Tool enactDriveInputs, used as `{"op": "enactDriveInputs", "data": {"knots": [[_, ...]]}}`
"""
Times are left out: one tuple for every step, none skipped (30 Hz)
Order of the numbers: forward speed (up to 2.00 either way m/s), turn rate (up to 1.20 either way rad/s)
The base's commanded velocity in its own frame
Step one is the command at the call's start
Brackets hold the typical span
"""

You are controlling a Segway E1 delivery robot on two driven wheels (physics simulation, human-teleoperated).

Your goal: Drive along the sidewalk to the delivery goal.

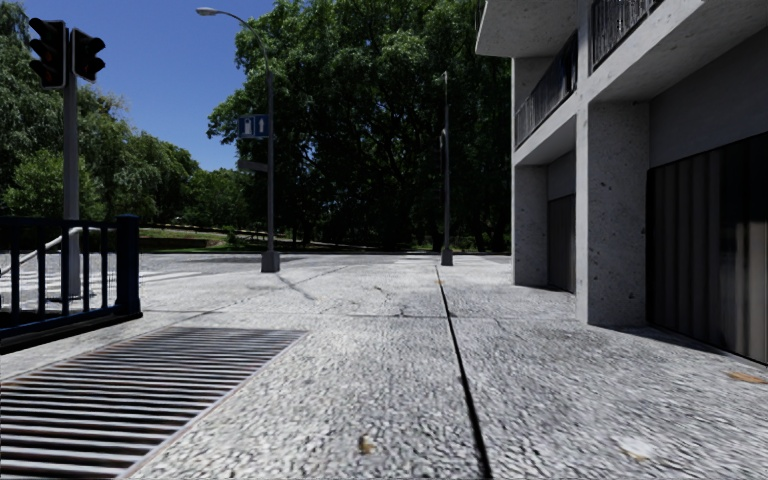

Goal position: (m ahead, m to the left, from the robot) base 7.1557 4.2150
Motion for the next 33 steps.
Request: {"op": "enactDriveInputs", "data": {"knots": [[2.00,0.02],[2.00,0.02],[2.00,0.10],[2.00,0.13],[2.00,0.13],[2.00,0.14],[2.00,0.14],[2.00,0.14],[2.00,0.14],[2.00,0.14],[2.00,0.14],[2.00,0.14],[2.00,0.14],[2.00,0.14],[2.00,0.17],[2.00,0.20],[2.00,0.20],[2.00,0.21],[2.00,0.21],[2.00,0.21],[2.00,0.21],[2.00,0.21],[2.00,0.21],[2.00,0.25],[2.00,0.28],[2.00,0.28],[2.00,0.31],[2.00,0.37],[2.00,0.44],[2.00,0.44],[2.00,0.51],[2.00,0.53],[2.00,0.54]]}}
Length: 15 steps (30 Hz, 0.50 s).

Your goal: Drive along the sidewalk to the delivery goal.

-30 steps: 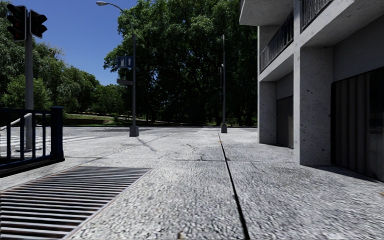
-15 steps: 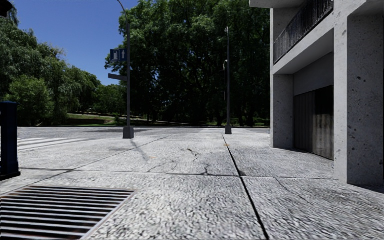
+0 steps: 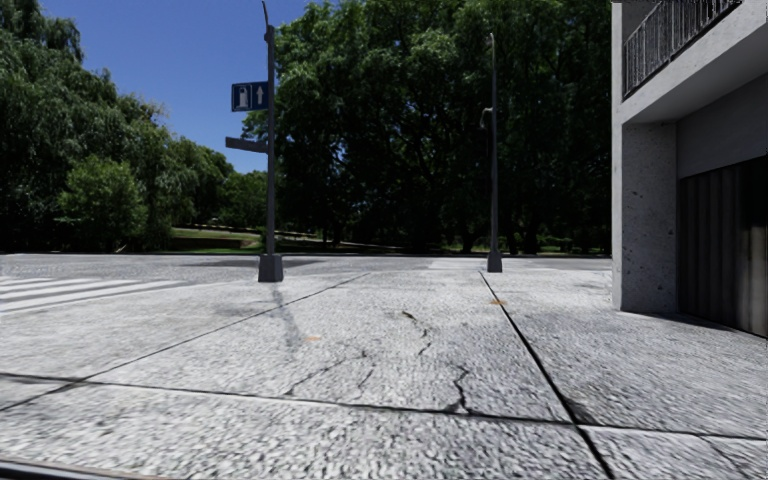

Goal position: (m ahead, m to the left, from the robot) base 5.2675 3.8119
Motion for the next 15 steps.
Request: {"op": "enactDriveInputs", "data": {"knots": [[2.00,0.54],[2.00,0.54],[2.00,0.54],[2.00,0.54],[2.00,0.54],[2.00,0.54],[2.00,0.54],[2.00,0.54],[2.00,0.54],[2.00,0.54],[2.00,0.54],[2.00,0.54],[2.00,0.54],[2.00,0.54],[2.00,0.54]]}}
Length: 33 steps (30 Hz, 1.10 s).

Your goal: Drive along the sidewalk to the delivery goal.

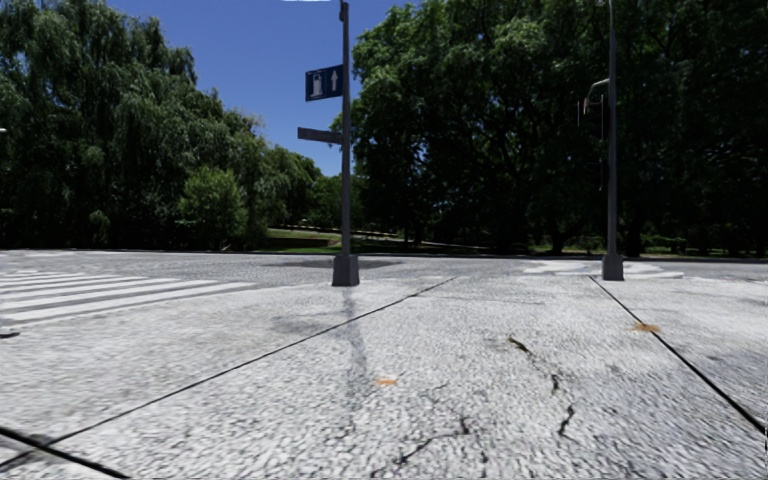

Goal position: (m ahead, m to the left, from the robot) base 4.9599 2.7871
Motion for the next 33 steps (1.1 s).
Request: {"op": "enactDriveInputs", "data": {"knots": [[2.00,0.54],[2.00,0.54],[2.00,0.54],[2.00,0.54],[2.00,0.54],[2.00,0.54],[2.00,0.54],[2.00,0.54],[2.00,0.54],[2.00,0.54],[2.00,0.54],[2.00,0.54],[2.00,0.54],[2.00,0.54],[2.00,0.54],[2.00,0.54],[2.00,0.54],[2.00,0.54],[2.00,0.54],[2.00,0.54],[2.00,0.54],[2.00,0.54],[2.00,0.54],[2.00,0.54],[2.00,0.54],[2.00,0.54],[2.00,0.54],[2.00,0.54],[2.00,0.54],[2.00,0.54],[2.00,0.54],[2.00,0.54],[2.00,0.54]]}}
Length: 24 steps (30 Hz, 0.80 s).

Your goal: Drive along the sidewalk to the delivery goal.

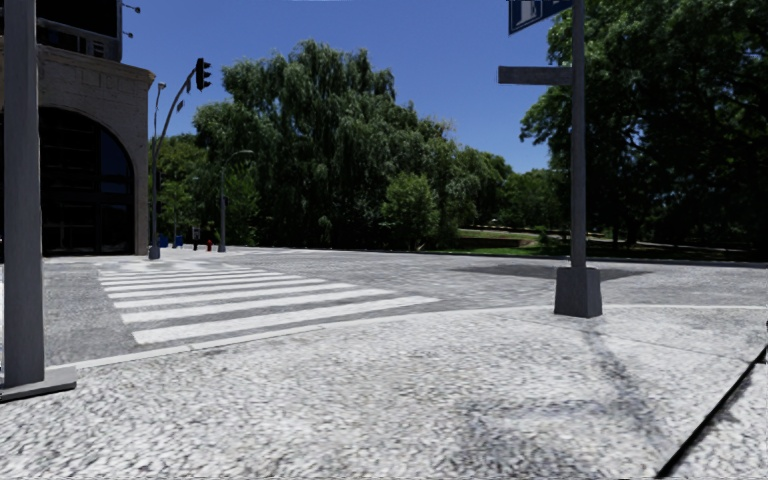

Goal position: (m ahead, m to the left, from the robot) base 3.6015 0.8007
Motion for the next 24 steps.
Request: {"op": "enactDriveInputs", "data": {"knots": [[2.00,0.54],[2.00,0.54],[2.00,0.54],[2.00,0.54],[2.00,0.54],[2.00,0.54],[2.00,0.54],[2.00,0.54],[2.00,0.54],[2.00,0.54],[2.00,0.54],[2.00,0.54],[2.00,0.54],[2.00,0.54],[2.00,0.54],[2.00,0.54],[2.00,0.54],[2.00,0.54],[2.00,0.54],[2.00,0.54],[2.00,0.54],[2.00,0.54],[2.00,0.54],[2.00,0.54]]}}
